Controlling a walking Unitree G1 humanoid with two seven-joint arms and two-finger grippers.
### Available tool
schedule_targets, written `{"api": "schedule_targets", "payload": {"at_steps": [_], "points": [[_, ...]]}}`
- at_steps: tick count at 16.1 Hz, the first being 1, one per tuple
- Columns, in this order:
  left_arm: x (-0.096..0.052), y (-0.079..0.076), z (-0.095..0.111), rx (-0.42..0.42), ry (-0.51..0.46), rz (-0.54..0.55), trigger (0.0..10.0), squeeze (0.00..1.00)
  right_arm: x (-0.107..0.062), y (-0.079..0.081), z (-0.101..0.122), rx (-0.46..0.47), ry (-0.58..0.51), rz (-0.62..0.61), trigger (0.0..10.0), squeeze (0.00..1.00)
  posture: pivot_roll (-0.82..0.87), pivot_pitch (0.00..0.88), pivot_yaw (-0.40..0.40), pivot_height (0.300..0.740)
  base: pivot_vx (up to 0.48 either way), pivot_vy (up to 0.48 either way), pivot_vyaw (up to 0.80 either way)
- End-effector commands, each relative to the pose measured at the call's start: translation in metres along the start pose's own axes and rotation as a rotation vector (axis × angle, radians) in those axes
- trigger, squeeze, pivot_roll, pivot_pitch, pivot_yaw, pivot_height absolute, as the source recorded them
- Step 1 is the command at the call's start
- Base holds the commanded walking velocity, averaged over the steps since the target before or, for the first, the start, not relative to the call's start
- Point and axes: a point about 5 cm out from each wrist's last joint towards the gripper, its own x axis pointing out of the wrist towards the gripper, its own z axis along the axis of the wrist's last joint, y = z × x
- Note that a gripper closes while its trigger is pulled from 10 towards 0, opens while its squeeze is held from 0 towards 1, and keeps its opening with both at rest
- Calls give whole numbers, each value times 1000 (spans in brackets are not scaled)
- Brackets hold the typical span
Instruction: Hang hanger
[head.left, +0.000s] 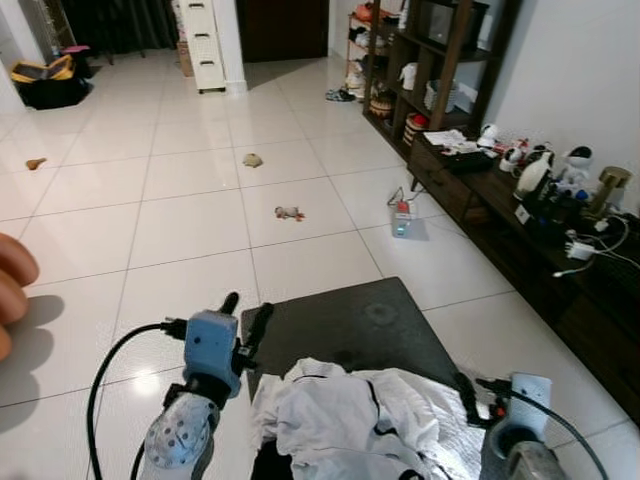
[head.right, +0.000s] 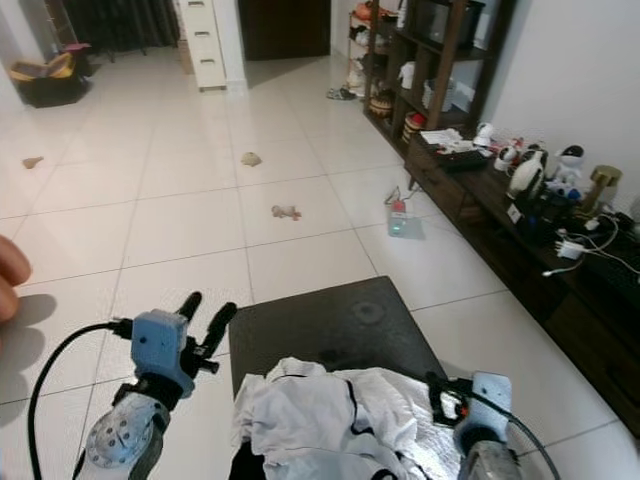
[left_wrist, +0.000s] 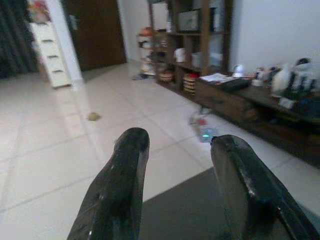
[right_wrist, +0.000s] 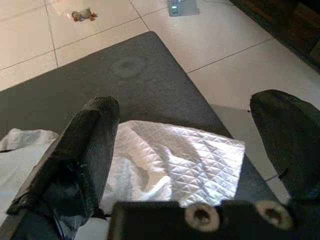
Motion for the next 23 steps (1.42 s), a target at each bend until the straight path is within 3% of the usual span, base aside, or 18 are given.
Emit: {"api": "schedule_targets", "payload": {"at_steps": [1, 5, 9, 17, 23], "points": [[2, -5, 6, -21, -11, -32, 10000, 0, 2, 3, 3, 11, -8, 5, 10000, 0, 24, 0, -33, 740, 0, 0, 0], [-2, -10, 8, -30, -1, -45, 10000, 0, 3, 6, -3, 14, 36, -7, 10000, 0, 32, 8, -27, 735, 0, 0, 0], [-11, -9, 9, -30, 15, -25, 10000, 0, -1, 7, -10, -7, 57, 11, 10000, 0, 59, 38, -42, 685, 0, 0, 0], [-15, -12, 14, -31, 37, -44, 10000, 0, -2, 15, -11, 12, 36, 21, 10000, 0, 41, 98, -28, 669, 0, 0, 0], [-20, -7, 13, -39, 61, 1, 10000, 0, -3, 21, -18, -13, 77, 40, 10000, 0, 50, 129, -31, 669, 0, 0, 0]]}}
